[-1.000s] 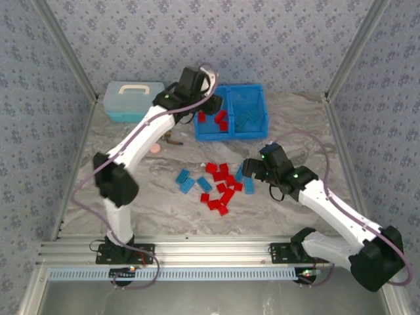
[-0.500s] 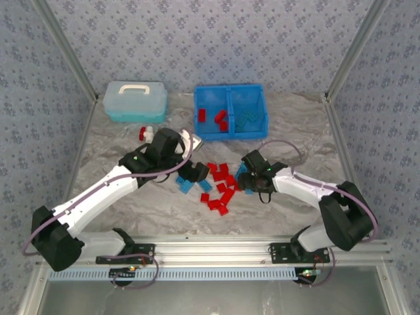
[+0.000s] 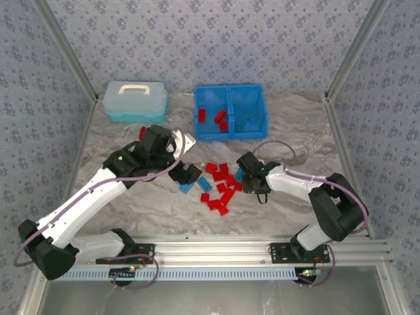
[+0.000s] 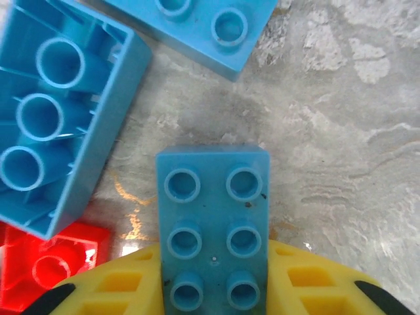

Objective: Sort the legos into containers by color

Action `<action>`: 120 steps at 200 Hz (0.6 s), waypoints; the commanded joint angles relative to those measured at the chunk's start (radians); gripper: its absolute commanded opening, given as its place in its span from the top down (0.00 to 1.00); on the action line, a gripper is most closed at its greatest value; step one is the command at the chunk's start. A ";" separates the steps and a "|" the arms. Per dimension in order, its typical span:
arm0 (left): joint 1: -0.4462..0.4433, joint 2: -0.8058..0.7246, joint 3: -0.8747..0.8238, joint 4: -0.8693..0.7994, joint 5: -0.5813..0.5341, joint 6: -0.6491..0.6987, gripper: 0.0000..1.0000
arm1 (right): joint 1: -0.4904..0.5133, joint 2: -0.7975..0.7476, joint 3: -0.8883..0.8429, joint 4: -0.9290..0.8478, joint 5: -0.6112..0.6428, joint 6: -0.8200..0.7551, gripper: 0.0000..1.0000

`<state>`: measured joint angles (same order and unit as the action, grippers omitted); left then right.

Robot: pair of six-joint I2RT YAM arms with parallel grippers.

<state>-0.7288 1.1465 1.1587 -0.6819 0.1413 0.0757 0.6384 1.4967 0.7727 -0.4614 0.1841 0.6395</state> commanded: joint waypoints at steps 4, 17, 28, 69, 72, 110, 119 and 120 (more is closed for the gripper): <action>-0.002 -0.020 -0.061 0.039 -0.016 0.054 0.01 | 0.014 -0.151 0.089 -0.080 0.082 0.000 0.68; -0.004 -0.031 -0.060 0.023 -0.006 0.058 0.01 | 0.013 -0.213 0.141 -0.096 0.111 -0.029 0.67; -0.004 -0.058 -0.088 0.050 -0.009 0.059 0.01 | 0.007 -0.237 0.199 -0.099 0.129 -0.080 0.66; -0.003 -0.160 -0.152 0.102 -0.099 0.088 0.01 | -0.102 -0.079 0.482 -0.029 0.090 -0.250 0.65; -0.003 -0.166 -0.154 0.101 -0.108 0.090 0.01 | -0.112 -0.059 0.502 -0.021 0.080 -0.261 0.65; 0.003 -0.253 -0.208 0.131 -0.163 0.083 0.02 | -0.229 0.264 0.827 -0.033 0.003 -0.307 0.65; 0.002 -0.271 -0.217 0.139 -0.162 0.079 0.02 | -0.252 0.347 0.914 -0.049 -0.005 -0.312 0.65; 0.002 -0.272 -0.218 0.139 -0.161 0.077 0.01 | -0.255 0.356 0.923 -0.050 -0.006 -0.313 0.65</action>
<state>-0.7288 0.9237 0.9665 -0.5865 0.0158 0.1493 0.4385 1.6882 1.5311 -0.4637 0.2226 0.3882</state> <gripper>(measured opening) 0.983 0.354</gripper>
